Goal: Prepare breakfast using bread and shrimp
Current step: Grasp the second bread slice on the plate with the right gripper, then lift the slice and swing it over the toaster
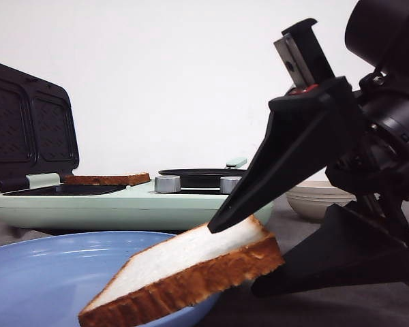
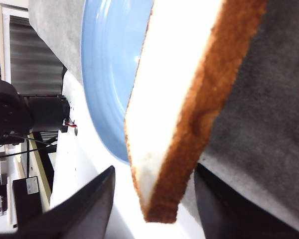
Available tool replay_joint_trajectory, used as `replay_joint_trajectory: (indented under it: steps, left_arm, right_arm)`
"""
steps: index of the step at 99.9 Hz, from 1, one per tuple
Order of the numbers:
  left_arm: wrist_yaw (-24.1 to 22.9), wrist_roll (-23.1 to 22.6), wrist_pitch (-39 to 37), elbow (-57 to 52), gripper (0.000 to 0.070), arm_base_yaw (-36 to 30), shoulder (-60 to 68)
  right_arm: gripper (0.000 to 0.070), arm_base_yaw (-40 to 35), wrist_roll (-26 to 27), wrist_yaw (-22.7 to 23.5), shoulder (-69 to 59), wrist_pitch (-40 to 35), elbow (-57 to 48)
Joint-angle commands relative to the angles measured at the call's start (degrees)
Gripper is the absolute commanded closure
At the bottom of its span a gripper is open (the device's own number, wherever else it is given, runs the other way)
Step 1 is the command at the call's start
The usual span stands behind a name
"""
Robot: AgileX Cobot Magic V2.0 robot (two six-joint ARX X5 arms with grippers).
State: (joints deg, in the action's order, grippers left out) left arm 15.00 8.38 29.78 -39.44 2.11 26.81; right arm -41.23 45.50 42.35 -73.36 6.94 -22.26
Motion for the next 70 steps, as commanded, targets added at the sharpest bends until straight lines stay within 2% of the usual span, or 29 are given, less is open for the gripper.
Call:
replay_joint_trajectory:
  steps: [1, 9, 21, 28, 54, 70]
  left_arm:
    - [0.28, 0.28, -0.57, -0.2, 0.0228, -0.07, 0.04]
    - [0.26, 0.28, -0.57, -0.2, 0.0228, -0.15, 0.04]
    - [0.26, 0.28, -0.59, -0.2, 0.0228, -0.31, 0.04]
    - [0.26, 0.28, -0.59, -0.2, 0.0228, -0.33, 0.04]
    - [0.26, 0.28, -0.57, -0.2, 0.0228, -0.81, 0.04]
    - [0.26, 0.28, -0.55, -0.2, 0.0228, -1.25, 0.04]
  right_arm:
    - [0.0416, -0.66, 0.59, -0.92, -0.83, 0.72, -0.15]
    - [0.0533, -0.63, 0.59, -1.44, -0.83, 0.72, -0.15]
    - [0.0608, -0.63, 0.59, -1.88, -0.83, 0.59, -0.15]
    - [0.0697, -0.63, 0.59, -1.9, -0.83, 0.5, -0.15]
    - [0.0698, -0.63, 0.7, -1.73, -0.7, 3.17, -0.24]
    - [0.0698, -0.66, 4.59, -1.66, -0.2, 8.2, -0.33]
